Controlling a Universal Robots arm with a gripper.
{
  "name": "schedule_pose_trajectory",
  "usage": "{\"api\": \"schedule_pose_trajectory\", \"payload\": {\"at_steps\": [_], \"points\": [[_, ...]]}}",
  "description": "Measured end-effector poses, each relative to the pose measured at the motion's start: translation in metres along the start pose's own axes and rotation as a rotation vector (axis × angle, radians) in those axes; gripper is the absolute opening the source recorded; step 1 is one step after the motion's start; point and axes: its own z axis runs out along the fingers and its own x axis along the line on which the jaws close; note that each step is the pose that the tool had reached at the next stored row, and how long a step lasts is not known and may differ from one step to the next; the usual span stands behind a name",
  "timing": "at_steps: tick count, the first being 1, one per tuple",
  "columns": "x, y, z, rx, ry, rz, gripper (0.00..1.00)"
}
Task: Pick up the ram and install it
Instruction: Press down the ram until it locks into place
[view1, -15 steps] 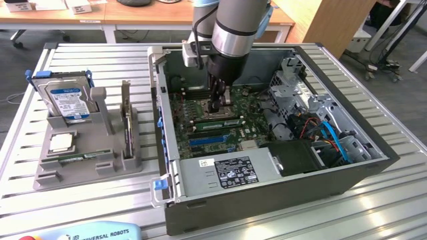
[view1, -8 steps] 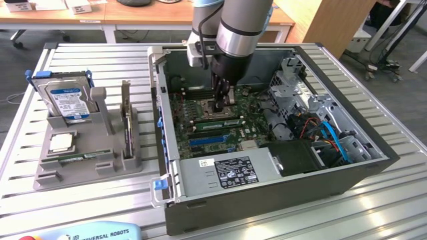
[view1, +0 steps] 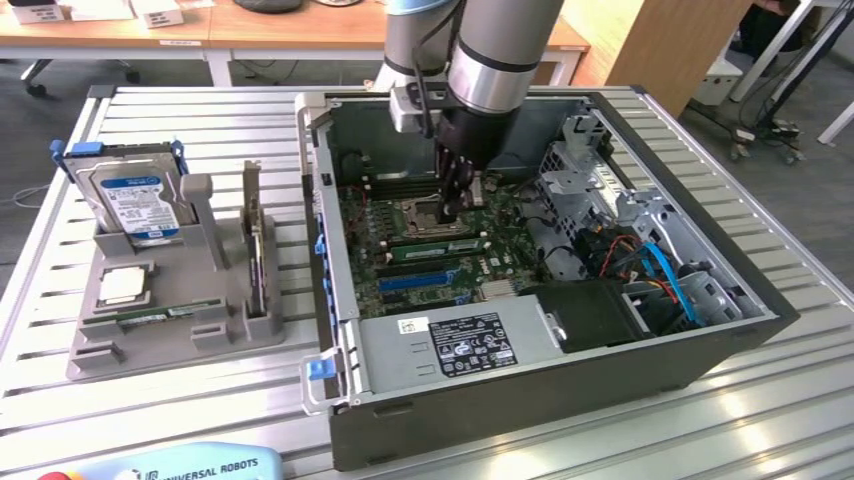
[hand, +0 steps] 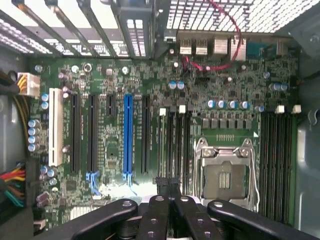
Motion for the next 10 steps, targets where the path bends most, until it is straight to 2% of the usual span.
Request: {"api": "schedule_pose_trajectory", "payload": {"at_steps": [5,10], "points": [[0.0000,-0.0084,-0.0004,0.0001,0.0000,0.000,0.10],[0.0000,-0.0092,-0.0004,0.0000,0.0000,0.000,0.10]]}}
